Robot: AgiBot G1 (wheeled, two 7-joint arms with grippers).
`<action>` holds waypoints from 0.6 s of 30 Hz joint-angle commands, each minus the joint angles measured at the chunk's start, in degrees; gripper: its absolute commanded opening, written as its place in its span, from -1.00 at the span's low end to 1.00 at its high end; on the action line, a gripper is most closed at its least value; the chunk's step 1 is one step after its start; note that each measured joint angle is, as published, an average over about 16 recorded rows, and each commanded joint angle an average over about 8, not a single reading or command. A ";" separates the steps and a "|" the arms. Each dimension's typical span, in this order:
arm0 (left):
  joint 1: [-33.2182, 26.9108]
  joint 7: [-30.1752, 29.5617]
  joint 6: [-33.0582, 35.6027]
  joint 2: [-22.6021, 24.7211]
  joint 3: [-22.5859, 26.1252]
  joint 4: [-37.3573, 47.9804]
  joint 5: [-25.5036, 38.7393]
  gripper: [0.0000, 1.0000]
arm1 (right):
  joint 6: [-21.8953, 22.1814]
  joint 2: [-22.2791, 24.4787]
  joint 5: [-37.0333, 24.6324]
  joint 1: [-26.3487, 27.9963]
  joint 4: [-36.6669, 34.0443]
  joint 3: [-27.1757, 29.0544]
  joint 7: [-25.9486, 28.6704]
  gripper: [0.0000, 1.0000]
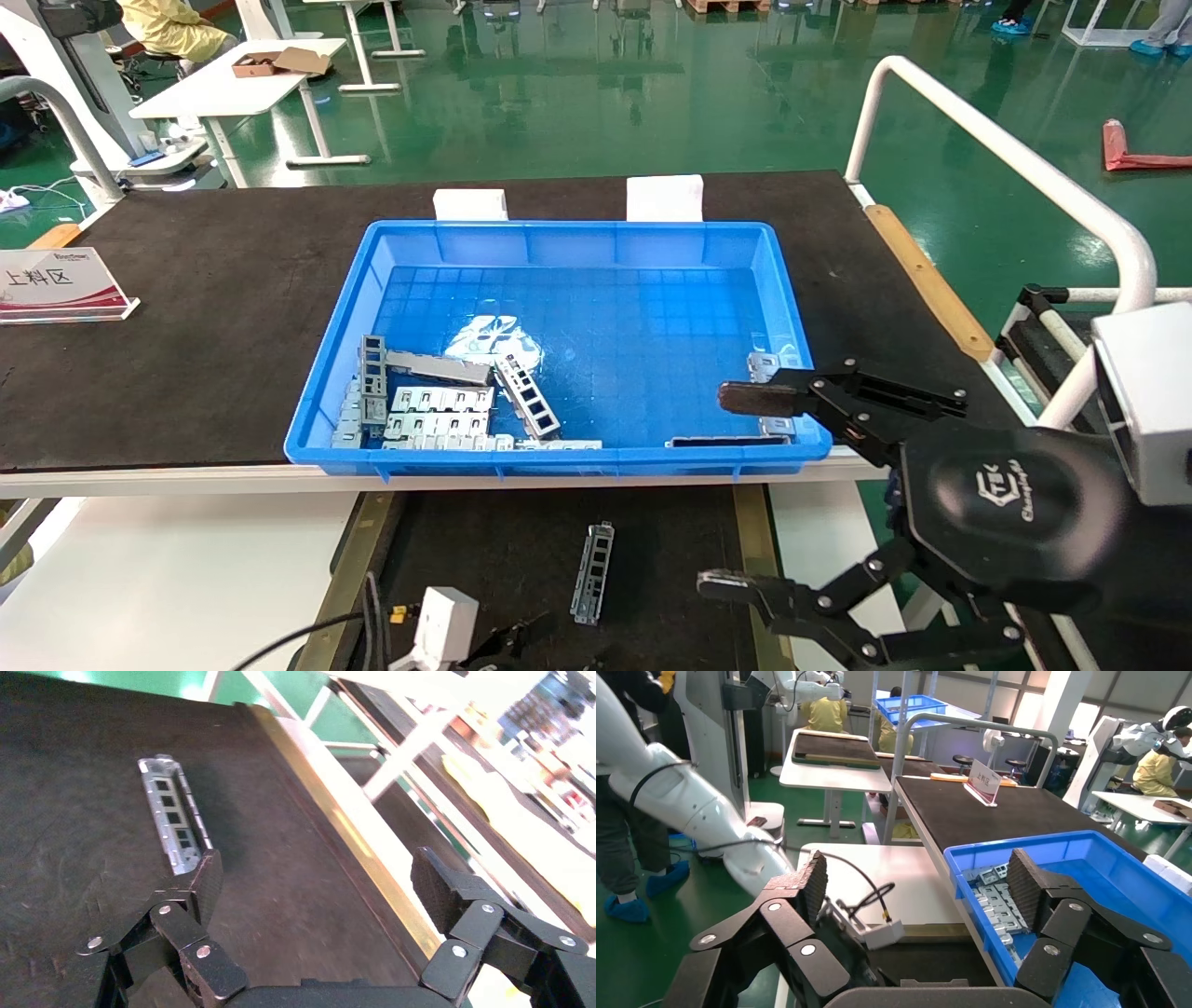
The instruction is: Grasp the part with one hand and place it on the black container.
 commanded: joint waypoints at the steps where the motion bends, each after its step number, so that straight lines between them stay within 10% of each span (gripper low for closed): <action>1: -0.95 -1.62 2.20 -2.61 1.47 -1.02 0.65 1.00 | 0.00 0.00 0.00 0.00 0.00 0.00 0.00 1.00; 18: -4.55 -5.63 9.17 -14.55 0.48 -12.12 0.10 1.00 | 0.00 0.00 0.00 0.00 0.00 0.00 0.00 1.00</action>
